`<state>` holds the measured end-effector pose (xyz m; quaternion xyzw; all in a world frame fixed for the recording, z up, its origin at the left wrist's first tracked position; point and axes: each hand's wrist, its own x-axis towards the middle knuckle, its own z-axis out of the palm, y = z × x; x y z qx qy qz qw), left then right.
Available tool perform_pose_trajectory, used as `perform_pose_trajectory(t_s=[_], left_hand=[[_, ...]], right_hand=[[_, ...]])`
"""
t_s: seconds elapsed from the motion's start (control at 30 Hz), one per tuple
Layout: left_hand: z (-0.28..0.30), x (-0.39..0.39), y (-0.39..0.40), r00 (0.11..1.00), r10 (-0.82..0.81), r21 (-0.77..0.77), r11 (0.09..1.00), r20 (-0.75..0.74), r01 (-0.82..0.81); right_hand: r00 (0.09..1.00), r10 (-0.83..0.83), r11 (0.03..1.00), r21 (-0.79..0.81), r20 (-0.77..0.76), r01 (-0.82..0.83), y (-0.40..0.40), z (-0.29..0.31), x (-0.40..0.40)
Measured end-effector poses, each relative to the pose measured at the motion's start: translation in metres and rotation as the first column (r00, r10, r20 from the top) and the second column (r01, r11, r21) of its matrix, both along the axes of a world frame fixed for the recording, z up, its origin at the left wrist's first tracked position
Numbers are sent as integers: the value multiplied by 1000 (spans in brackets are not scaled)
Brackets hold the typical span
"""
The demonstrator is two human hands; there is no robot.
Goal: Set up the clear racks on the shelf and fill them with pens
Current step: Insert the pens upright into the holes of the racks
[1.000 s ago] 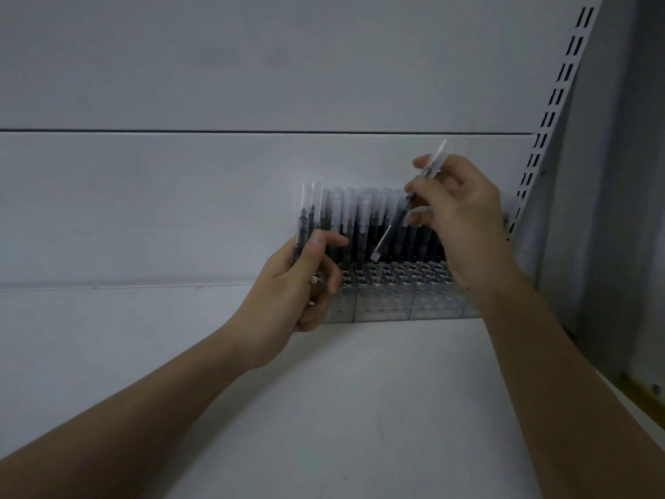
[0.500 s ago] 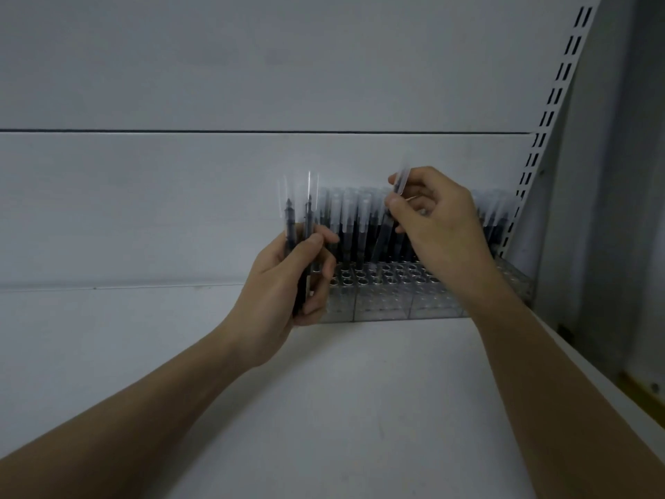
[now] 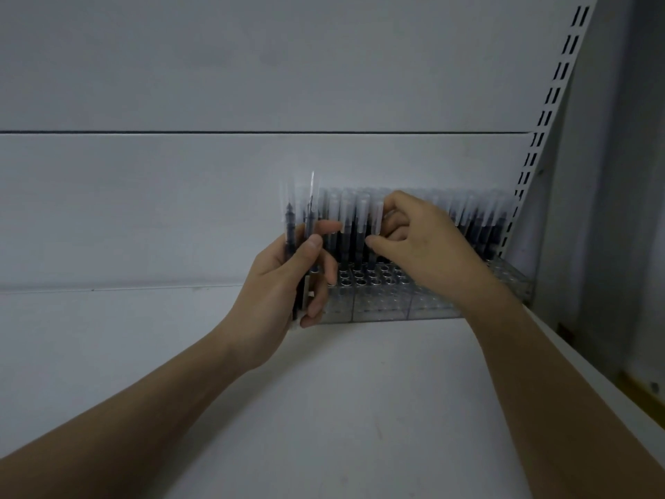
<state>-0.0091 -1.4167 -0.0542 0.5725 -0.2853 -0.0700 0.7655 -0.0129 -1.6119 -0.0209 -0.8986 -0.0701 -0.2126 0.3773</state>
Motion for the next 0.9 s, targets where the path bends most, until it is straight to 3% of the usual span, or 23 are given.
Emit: perform_pose_trajectory(t_s=[0.13, 0.23, 0.33, 0.43, 0.53, 0.7, 0.9], left_hand=[[-1, 1, 0, 1000, -21, 12, 1000, -3, 21], [-2, 0, 0, 999, -31, 47, 998, 10, 30], [-2, -1, -1, 1000, -22, 92, 996, 7, 21], [-2, -2, -2, 1000, -24, 137, 990, 16, 21], [-2, -4, -1, 998, -40, 193, 981, 48, 30], [-2, -4, -2, 998, -58, 208, 977, 20, 53], [-4, -3, -3, 996, -84, 185, 980, 13, 80]], right_hand=[[985, -107, 993, 64, 136, 99, -1, 6, -6], [922, -177, 961, 264, 345, 86, 2, 12, -10], [954, -21, 921, 377, 300, -98, 12, 13, -13], [960, 196, 887, 381, 200, -260, 21, 10, -13], [952, 278, 887, 347, 125, -305, 25, 7, -12], [951, 261, 853, 423, 164, -307, 24, 9, -13], [948, 22, 734, 638, 318, -231, 13, 18, -12]])
